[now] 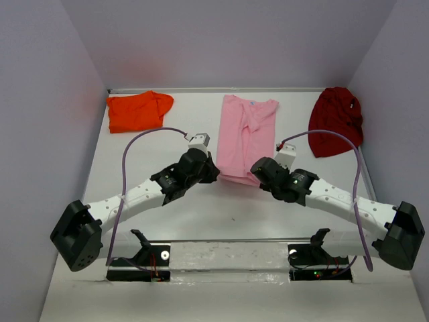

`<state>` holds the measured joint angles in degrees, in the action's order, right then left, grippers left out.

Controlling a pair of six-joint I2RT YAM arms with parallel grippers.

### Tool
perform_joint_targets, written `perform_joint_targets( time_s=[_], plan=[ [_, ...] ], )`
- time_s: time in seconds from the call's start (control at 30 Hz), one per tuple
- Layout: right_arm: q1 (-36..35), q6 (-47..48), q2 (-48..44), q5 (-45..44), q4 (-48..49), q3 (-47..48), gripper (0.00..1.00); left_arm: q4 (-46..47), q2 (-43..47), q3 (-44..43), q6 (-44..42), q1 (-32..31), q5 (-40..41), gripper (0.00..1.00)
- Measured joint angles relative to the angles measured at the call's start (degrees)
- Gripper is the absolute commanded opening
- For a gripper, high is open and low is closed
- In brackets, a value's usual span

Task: Fold and stack the t-shirts
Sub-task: Fold the tshirt

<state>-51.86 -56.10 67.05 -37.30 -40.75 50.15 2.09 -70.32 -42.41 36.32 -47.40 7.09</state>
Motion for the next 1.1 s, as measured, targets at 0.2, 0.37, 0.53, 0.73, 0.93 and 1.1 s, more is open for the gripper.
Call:
perform_joint_targets(
  time_s=[0.2, 0.37, 0.53, 0.73, 0.93, 1.1],
  plan=[
    [0.00, 0.83, 4.76, -3.61, -0.04, 3.08, 0.00, 0.66, -1.84, -3.26, -1.97, 1.27, 0.57, 0.00],
    [0.02, 1.77, 9.60, -6.34, 0.04, 5.88, 0.00, 2.12, -5.44, -3.93, -3.10, 2.62, 0.42, 0.00],
    [0.55, 2.78, 13.68, -8.63, 0.11, 8.70, 0.00, 2.75, -8.35, -4.66, -3.96, 4.17, -0.02, 0.00],
    [3.89, 5.62, 15.04, -9.66, 2.25, 10.91, 0.00, 4.28, -10.27, -7.76, -4.68, 7.45, -1.36, 0.00],
    [6.40, 10.08, 18.40, -11.54, 5.79, 14.01, 0.00, 6.32, -13.99, -11.45, -5.55, 9.75, -2.34, 0.00],
    [9.18, 13.18, 22.16, -11.78, 9.03, 14.93, 0.00, 6.88, -19.30, -15.87, -6.58, 10.80, -2.97, 0.00]
  ],
)
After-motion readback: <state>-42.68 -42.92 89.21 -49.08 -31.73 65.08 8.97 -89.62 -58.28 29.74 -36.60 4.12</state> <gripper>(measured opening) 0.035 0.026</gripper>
